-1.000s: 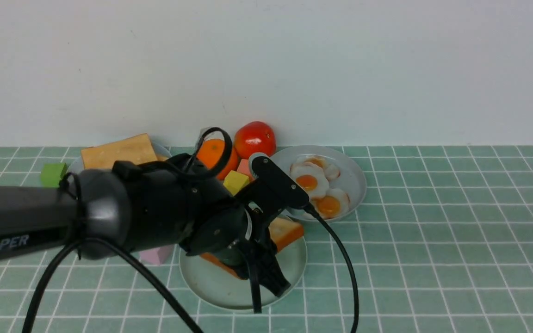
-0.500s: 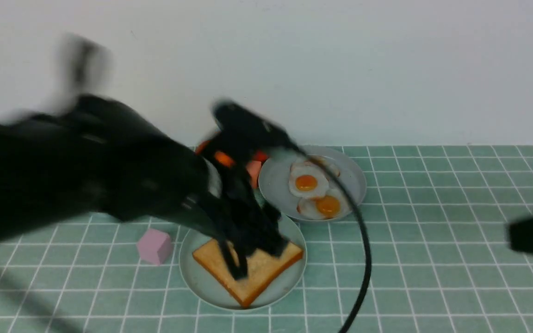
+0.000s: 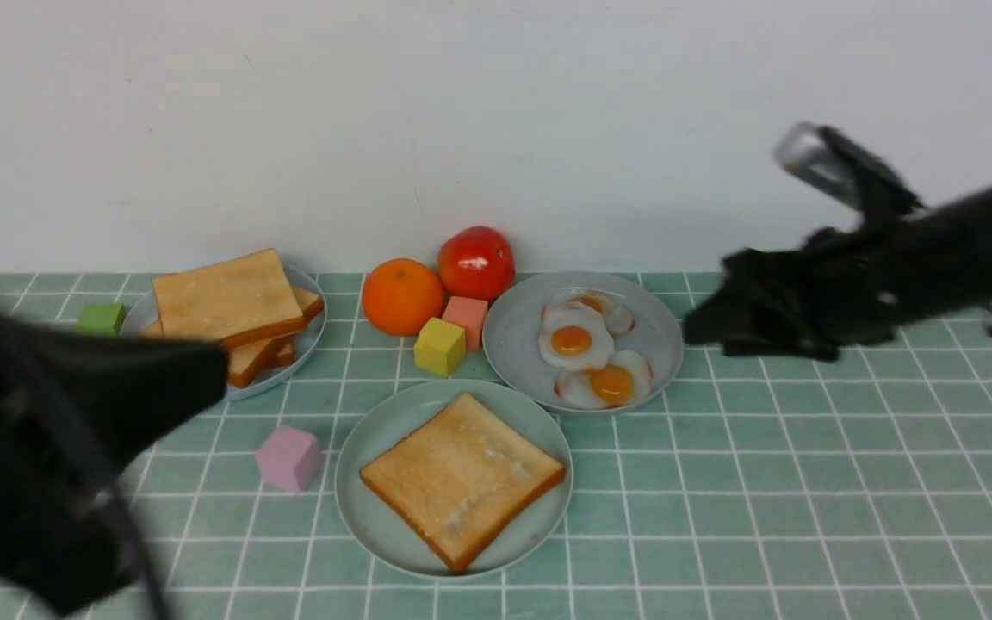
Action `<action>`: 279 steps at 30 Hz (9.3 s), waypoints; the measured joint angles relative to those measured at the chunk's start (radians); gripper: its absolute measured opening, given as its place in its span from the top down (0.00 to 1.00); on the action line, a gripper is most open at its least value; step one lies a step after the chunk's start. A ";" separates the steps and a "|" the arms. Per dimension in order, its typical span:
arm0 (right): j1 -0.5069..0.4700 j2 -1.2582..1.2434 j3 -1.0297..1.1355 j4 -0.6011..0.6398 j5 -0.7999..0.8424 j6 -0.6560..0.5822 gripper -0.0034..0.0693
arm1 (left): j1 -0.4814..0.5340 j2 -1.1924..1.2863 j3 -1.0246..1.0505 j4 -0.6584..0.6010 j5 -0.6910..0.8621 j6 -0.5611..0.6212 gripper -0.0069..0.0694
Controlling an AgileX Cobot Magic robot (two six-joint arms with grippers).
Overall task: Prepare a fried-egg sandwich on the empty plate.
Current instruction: Use the right arm to grab a fried egg, then use the right arm to place the fried egg on the slice of bread in the middle, then use the left arm to grab a slice of bread, then use the left arm to place a slice of bread on the fried egg in the middle
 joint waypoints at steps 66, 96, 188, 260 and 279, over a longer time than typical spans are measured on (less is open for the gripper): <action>0.032 0.671 -0.641 0.035 0.045 0.022 0.49 | 0.000 -0.049 0.078 -0.004 -0.192 -0.036 0.91; 0.030 0.677 -0.648 0.121 0.085 0.018 0.86 | 0.000 -0.049 0.078 -0.001 -0.180 -0.037 0.89; 0.239 -0.581 0.066 -0.689 0.385 0.385 0.95 | 0.508 0.923 -0.467 -0.253 0.236 0.669 0.93; 0.239 -0.847 0.174 -0.587 0.460 0.381 0.89 | -0.060 1.230 -0.580 0.248 0.213 0.026 0.87; 0.239 -0.847 0.174 -0.586 0.469 0.381 0.89 | -0.060 1.159 -0.580 0.095 0.236 0.020 0.39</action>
